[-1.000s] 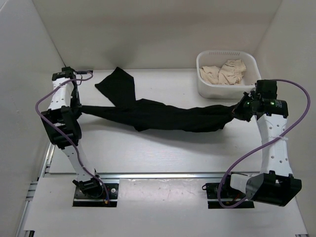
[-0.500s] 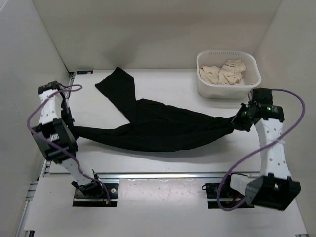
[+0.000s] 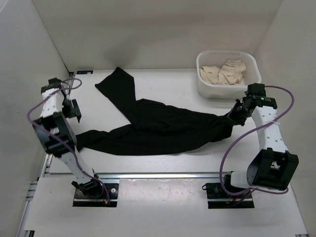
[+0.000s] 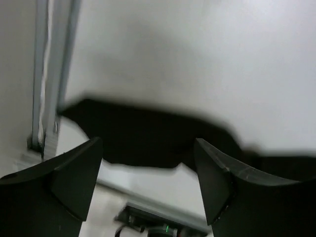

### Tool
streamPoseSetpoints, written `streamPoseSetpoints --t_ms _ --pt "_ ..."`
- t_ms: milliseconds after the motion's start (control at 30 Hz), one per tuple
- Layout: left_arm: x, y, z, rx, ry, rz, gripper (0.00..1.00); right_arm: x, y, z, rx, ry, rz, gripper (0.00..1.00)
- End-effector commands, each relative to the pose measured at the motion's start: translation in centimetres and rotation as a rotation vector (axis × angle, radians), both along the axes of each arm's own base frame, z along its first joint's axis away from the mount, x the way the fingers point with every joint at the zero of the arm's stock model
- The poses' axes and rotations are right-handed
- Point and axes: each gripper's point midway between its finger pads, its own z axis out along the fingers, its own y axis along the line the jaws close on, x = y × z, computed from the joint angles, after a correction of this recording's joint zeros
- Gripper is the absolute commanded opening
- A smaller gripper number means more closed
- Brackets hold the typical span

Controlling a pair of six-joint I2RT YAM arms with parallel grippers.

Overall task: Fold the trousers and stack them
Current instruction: Flatten the trousers out

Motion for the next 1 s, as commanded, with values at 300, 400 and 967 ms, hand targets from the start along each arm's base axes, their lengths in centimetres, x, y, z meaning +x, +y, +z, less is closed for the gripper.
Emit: streamPoseSetpoints --t_ms 300,400,967 --pt "-15.8 -0.6 -4.9 0.296 0.097 0.082 0.79 -1.1 -0.7 -0.7 -0.025 0.005 0.012 0.0" --pt "-15.2 -0.4 -5.9 0.273 0.104 0.084 0.79 -0.8 -0.8 -0.9 -0.025 0.005 0.012 0.0" --pt "-14.4 0.7 -8.3 0.277 0.18 0.089 0.18 -0.9 -1.4 -0.6 -0.065 -0.002 0.015 0.0"
